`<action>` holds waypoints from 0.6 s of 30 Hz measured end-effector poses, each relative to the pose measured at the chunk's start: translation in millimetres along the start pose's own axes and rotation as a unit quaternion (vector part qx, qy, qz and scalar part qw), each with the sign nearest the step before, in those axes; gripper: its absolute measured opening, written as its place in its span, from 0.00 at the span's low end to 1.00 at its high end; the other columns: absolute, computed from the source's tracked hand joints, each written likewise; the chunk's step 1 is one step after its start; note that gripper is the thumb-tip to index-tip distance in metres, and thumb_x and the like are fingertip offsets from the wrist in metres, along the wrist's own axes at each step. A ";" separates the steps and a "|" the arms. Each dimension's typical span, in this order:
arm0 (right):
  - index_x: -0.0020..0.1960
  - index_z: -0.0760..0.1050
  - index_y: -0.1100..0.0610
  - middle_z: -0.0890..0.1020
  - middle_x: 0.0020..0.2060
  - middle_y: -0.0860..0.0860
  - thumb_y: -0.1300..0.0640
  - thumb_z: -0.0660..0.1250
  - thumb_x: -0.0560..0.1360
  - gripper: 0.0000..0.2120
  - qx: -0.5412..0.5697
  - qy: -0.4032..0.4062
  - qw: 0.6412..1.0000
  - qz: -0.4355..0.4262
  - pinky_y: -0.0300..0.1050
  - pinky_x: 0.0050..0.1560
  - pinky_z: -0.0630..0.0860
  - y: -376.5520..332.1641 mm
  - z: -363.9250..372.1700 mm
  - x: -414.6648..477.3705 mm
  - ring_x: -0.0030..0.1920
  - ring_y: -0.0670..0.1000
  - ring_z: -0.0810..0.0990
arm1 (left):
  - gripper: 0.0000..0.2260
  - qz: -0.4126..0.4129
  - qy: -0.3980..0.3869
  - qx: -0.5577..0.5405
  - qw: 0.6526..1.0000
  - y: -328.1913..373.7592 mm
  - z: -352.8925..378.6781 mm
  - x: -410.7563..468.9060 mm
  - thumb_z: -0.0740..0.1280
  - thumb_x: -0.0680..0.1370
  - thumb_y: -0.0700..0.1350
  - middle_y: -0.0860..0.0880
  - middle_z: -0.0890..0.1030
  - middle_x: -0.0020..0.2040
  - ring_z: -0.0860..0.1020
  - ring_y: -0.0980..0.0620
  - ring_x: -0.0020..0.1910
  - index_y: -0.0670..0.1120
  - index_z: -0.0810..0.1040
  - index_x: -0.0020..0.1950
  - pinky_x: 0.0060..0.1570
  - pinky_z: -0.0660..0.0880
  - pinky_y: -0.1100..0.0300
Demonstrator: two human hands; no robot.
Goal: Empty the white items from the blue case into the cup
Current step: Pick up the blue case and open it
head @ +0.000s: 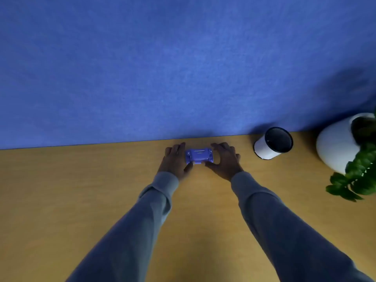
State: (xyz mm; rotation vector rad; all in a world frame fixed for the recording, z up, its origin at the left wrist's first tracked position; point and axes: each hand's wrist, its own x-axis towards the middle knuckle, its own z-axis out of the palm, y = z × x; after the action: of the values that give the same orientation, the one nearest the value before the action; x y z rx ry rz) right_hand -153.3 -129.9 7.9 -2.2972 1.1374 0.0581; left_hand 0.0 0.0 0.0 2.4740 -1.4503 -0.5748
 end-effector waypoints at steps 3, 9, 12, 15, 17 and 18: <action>0.69 0.74 0.49 0.74 0.66 0.52 0.46 0.76 0.70 0.29 0.047 -0.007 0.999 0.013 0.62 0.65 0.67 -1.9 2.3 2.8 0.68 0.59 0.69 | 0.30 0.009 0.005 0.002 1.000 -4.2 1.9 6.0 0.66 0.77 0.54 0.39 0.73 0.66 0.70 0.36 0.63 0.39 0.66 0.74 0.65 0.67 0.46; 0.64 0.78 0.50 0.75 0.64 0.50 0.56 0.75 0.72 0.21 0.095 0.012 0.995 0.037 0.59 0.66 0.68 -2.9 10.8 7.0 0.67 0.57 0.72 | 0.23 0.031 0.004 -0.015 0.999 -6.6 6.5 10.0 0.66 0.77 0.54 0.44 0.75 0.63 0.71 0.40 0.63 0.46 0.72 0.69 0.64 0.69 0.49; 0.62 0.79 0.52 0.76 0.62 0.51 0.58 0.74 0.72 0.19 0.116 0.025 0.992 0.049 0.60 0.65 0.70 -5.6 14.2 7.8 0.66 0.58 0.73 | 0.20 0.030 0.017 -0.026 0.999 -5.3 8.1 10.1 0.67 0.76 0.51 0.43 0.75 0.61 0.71 0.39 0.61 0.45 0.75 0.67 0.63 0.69 0.50; 0.60 0.79 0.52 0.76 0.61 0.51 0.59 0.74 0.72 0.17 0.113 0.029 0.992 0.054 0.60 0.66 0.70 -6.9 16.4 6.8 0.65 0.57 0.73 | 0.18 0.022 0.030 -0.041 0.998 -4.5 8.8 9.7 0.68 0.76 0.48 0.43 0.75 0.60 0.72 0.40 0.60 0.45 0.76 0.65 0.62 0.70 0.50; 0.59 0.79 0.52 0.76 0.60 0.51 0.60 0.74 0.72 0.17 0.116 0.031 0.991 0.056 0.60 0.66 0.70 -7.6 18.1 5.3 0.64 0.57 0.74 | 0.18 0.020 0.028 -0.044 0.998 -4.5 9.6 9.6 0.67 0.76 0.49 0.44 0.75 0.60 0.72 0.41 0.61 0.46 0.76 0.64 0.62 0.71 0.51; 0.59 0.79 0.52 0.76 0.61 0.51 0.60 0.74 0.72 0.17 0.119 0.032 0.991 0.057 0.61 0.66 0.70 -9.1 17.4 3.9 0.64 0.57 0.74 | 0.18 0.020 0.026 -0.043 0.999 -4.0 9.4 9.0 0.67 0.76 0.49 0.45 0.75 0.61 0.72 0.42 0.62 0.47 0.76 0.64 0.62 0.70 0.51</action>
State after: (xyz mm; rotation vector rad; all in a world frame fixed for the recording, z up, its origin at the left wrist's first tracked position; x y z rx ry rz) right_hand -140.5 -119.5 -3.5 -2.0362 1.2355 -0.1033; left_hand 3.0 -5.8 -11.9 2.3712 -1.4229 -0.5491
